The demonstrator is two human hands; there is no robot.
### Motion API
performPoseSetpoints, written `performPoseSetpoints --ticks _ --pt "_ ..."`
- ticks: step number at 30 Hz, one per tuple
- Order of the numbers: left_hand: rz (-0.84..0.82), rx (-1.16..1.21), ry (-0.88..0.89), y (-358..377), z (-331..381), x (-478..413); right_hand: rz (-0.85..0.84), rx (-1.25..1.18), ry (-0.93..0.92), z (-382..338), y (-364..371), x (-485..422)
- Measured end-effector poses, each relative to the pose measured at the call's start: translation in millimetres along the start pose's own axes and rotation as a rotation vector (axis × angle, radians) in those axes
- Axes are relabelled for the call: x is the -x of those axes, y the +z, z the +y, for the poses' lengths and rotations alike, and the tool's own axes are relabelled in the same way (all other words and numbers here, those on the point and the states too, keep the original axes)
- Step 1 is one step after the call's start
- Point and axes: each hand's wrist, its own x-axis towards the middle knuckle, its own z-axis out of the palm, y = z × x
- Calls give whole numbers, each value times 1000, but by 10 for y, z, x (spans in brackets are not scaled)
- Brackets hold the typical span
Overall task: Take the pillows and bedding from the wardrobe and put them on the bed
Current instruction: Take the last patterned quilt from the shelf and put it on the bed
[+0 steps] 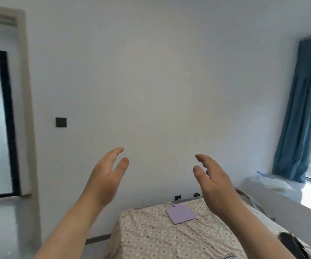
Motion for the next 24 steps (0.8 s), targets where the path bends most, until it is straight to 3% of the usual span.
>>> performPoseSetpoints --ticks 7,12,19,24 --pt "299 -218 -207 -2183 -626 261 -298 -233 -190 -1369 1701 -296" --pt "475 -334 -229 -3654 -803 574 -494 -461 -334 -2667 2879 -236" --pt "731 -606 -299 -5250 -727 1063 -757 -651 -606 -4381 3977 274" --pt "871 -802 -393 -6054 -420 1523 -859 -815 -667 -5322 4562 604"
